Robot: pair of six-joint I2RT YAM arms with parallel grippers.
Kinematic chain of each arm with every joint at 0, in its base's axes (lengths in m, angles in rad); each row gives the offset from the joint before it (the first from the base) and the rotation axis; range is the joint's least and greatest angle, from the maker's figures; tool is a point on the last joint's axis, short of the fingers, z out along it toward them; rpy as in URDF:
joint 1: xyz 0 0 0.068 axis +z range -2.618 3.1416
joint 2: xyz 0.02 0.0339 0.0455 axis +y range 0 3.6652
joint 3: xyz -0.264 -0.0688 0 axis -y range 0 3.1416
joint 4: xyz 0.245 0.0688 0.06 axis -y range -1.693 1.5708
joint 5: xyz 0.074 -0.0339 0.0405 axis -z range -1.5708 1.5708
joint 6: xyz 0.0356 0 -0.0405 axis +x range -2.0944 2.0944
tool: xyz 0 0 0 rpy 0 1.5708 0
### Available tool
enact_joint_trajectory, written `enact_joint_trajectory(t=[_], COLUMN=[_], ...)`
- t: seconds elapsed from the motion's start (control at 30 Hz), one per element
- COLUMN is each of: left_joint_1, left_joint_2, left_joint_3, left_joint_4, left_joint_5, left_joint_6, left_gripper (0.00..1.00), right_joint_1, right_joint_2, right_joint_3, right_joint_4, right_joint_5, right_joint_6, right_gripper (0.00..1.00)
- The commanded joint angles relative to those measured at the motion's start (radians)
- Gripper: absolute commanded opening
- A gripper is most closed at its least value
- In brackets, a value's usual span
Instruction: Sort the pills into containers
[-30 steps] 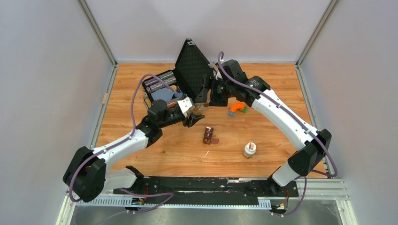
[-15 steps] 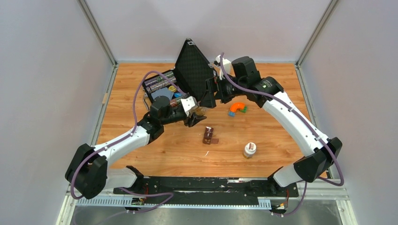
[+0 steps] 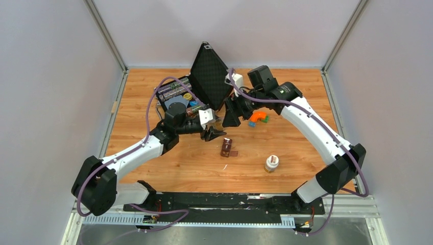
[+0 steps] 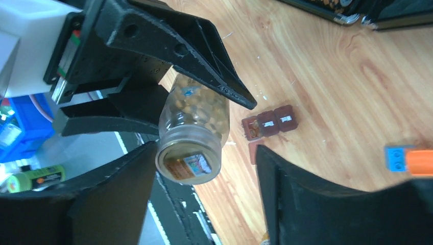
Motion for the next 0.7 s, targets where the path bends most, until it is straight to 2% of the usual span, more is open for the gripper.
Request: enact_joint_trajectory(t=[0.0,0.07,0.17,0.27,0.43,0.57,0.6,0.67], left_joint_1=[0.003,0.003,0.003,0.003,0.003,0.003,0.003,0.003], left_joint_2=[-0.001,0.0,0.004,0.008,0.014,0.014,0.013,0.006], left_joint_3=[0.044,0.041,0.033,0.018,0.006,0.003,0.001,-0.002], left_joint_4=[0.056,0.073,0.115,0.162,0.199,0.197,0.197,0.195], left_joint_5=[0.03,0.024,-0.016,-0.061,-0.144,-0.198,-0.208,-0.23], left_joint_6=[-0.001,-0.012,-0.033,-0.068,-0.077,-0.074,-0.073,-0.077], left_gripper=[0.0,0.0,0.0,0.0,0.0,0.0,0.0,0.0], right_joint_1=[-0.001,-0.001,-0.001,0.006,0.039,0.045,0.047,0.049], right_joint_2=[0.026,0.042,0.054,0.037,0.037,0.04,0.04,0.043], right_joint_3=[0.048,0.052,0.044,0.001,-0.001,0.024,0.029,0.055], right_joint_4=[-0.004,0.003,0.038,0.118,0.174,0.182,0.191,0.194], right_joint_5=[-0.026,-0.022,-0.017,0.001,0.162,0.272,0.282,0.301], right_joint_6=[0.03,0.096,0.216,0.349,0.612,0.812,0.82,0.793], right_gripper=[0.61,0.49,0.37,0.33,0.31,0.34,0.38,0.63])
